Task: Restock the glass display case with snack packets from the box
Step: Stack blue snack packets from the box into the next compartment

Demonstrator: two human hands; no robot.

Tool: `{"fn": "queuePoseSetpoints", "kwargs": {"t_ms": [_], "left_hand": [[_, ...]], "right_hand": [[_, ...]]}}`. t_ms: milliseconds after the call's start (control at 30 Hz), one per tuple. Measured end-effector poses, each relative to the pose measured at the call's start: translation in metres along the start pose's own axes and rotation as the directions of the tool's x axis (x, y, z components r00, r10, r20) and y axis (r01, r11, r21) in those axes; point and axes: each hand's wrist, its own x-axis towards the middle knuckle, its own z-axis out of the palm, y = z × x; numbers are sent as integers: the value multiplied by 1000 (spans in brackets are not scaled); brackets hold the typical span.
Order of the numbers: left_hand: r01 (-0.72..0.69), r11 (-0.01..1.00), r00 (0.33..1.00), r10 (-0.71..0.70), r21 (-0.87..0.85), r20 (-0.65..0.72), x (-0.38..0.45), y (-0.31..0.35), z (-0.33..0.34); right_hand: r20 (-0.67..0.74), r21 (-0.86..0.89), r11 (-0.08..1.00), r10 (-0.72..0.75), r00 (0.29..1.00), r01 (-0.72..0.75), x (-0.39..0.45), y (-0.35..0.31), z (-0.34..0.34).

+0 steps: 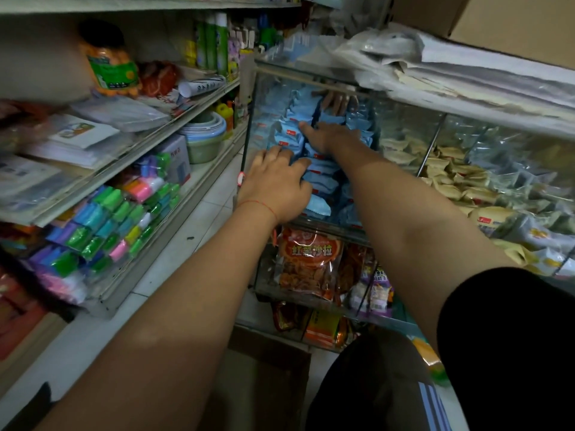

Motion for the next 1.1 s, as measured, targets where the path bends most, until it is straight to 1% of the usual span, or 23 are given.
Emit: {"fn": "queuePoseSetpoints", "kwargs": {"t_ms": [133,267,333,400,467,567,600,667,700,733,800,867,900,967,1033,1100], "left_hand": [[0,1000,1000,0,-7,-2,-3,1,2],[0,1000,1000,0,-4,3,-3,4,2],[0,1000,1000,0,-1,2,-3,4,2],[-2,1000,1000,2,1,-1,-3,4,2],[-3,1000,1000,3,7,-4,-3,4,1],[-4,1000,1000,4,7,-8,-2,2,1],[-3,1000,1000,3,7,-8,-2,1,1],[2,1000,1000,-2,10,-8,-2,0,2],[5,1000,1000,-5,12,-8,-3,0,3],[6,1000,1000,-6,15,-11,-3,0,3],[4,1000,1000,-4,18,-24,-2,0,3],[2,1000,999,-1,20,-32,-2,0,3],[-3,1000,999,4,21,-34,-2,0,3],[-12,1000,999,13,19,-37,-2,1,3],[-12,1000,999,13,19,-36,-2,0,4],[-9,1000,999,10,20,-34,-2,-1,5]], "right_hand": [[12,-57,998,10,1000,-9,-4,-1,2],[56,-80,996,37,998,-32,-1,-2,-1],[52,-73,997,35,998,-31,1,-6,-6],[2,-54,998,-32,999,32,4,-15,-9],[-38,-30,989,-143,989,142,6,-27,-7],[50,97,976,-202,978,197,1,-36,-5],[48,120,968,-228,973,221,0,-36,-5],[-23,146,953,-266,964,266,-3,-31,-3],[-67,172,952,-244,967,252,-3,-26,-1],[-102,199,958,-189,977,206,-4,-20,3],[-141,218,974,-32,989,62,-4,-7,10],[-123,231,970,102,987,-71,-9,9,13],[-98,237,965,142,985,-116,-11,15,15],[-39,241,958,168,985,-154,-11,25,14],[28,258,952,161,986,-163,-8,29,11],[48,264,946,182,982,-189,-10,29,11]]}}
